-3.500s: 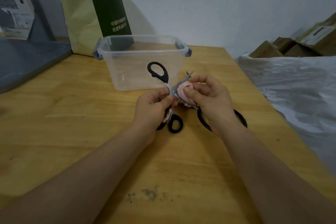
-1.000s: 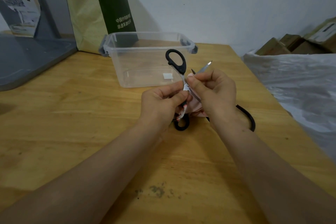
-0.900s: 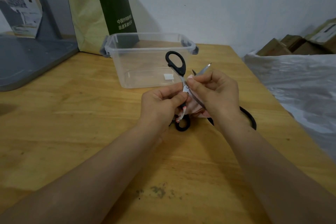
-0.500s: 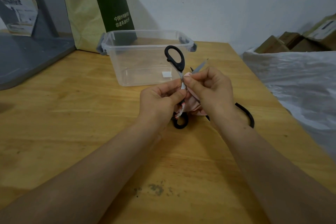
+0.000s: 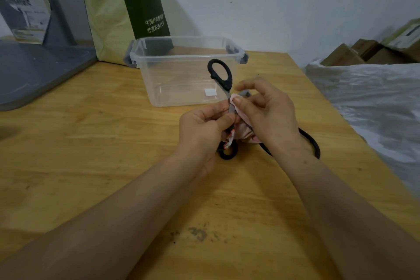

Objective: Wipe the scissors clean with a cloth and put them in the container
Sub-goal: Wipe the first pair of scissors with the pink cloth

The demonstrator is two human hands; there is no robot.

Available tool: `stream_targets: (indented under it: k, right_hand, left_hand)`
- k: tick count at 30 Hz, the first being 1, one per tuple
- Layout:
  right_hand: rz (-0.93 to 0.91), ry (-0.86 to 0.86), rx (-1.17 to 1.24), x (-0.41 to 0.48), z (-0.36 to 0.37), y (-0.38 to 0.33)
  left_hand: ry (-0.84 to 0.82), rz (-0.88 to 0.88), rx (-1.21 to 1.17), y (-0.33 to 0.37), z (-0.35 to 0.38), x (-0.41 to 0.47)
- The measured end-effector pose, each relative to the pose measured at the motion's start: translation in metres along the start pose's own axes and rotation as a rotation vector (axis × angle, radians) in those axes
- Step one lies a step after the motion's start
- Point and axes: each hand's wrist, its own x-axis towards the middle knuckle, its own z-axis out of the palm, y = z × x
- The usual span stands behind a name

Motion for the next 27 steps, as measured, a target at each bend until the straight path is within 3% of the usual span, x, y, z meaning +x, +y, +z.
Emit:
stream_targets:
  k: [9, 16, 22, 27]
  right_hand:
    - [-0.056, -0.111, 0.058, -0.0023, -0.0028, 0.0006]
    - [0.022, 0.05, 0.073, -0.0003, 0.0026, -0.0024]
    - [0.006, -0.111, 0.087, -0.0004, 0.0006, 0.0016]
    - [-0.018, -0.017, 0.049, 0.0009, 0.0044, 0.0019]
  left_hand:
    - [0.056, -0.057, -0.054, 0.007, -0.0043, 0.0028]
    - [0.018, -0.023, 0.02, -0.0002, 0.0021, 0.0003]
    - [0.069, -0.035, -0.074, 0.0061, -0.0039, 0.0039]
    - [0.047, -0.042, -0.045, 0.0017, -0.0003, 0.0031]
